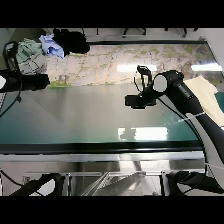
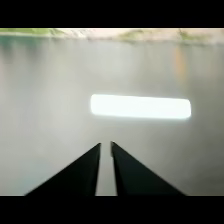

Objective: Fold the shirts.

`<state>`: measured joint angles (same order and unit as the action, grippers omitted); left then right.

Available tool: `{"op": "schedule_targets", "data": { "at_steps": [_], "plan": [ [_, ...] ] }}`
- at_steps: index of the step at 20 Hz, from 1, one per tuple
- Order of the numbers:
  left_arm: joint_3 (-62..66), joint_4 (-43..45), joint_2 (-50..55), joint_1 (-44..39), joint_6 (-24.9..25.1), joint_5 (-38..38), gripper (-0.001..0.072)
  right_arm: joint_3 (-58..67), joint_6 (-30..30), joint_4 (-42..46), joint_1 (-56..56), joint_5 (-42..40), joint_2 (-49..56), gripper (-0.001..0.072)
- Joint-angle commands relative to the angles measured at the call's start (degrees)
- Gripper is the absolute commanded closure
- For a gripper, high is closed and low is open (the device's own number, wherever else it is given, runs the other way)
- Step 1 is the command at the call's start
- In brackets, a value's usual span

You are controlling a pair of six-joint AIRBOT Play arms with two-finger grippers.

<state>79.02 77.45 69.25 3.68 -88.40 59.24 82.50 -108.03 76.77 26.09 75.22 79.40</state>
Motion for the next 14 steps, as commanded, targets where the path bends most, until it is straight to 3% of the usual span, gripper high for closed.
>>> {"op": "schedule_targets", "data": {
  "at_steps": [1,6,11,13,14],
  "plan": [
    [5.44,7.17,7.17,6.21,-6.58,-6.12,0.0034,-0.02,0.00,-0.07,-0.04,0.02,0.04,0.0697],
    [21.40,6.38,27.87,17.20,-5.92,-12.11,0.0035,-0.02,0.00,-0.04,-0.04,0.02,0.04,0.0697],
    [37.77,6.60,48.48,18.86,-0.24,-23.41,0.0036,-0.02,0.00,-0.07,-0.04,0.02,0.04,0.0697],
    [42.10,6.47,54.25,18.84,-0.20,-30.23,0.0037,-0.02,0.00,-0.04,-0.04,0.00,0.04,0.0697],
    [42.45,6.51,56.08,18.78,-0.15,-32.85,0.0101,-0.02,0.00,-0.04,-0.04,0.00,0.04,0.0697]
  ]
}}
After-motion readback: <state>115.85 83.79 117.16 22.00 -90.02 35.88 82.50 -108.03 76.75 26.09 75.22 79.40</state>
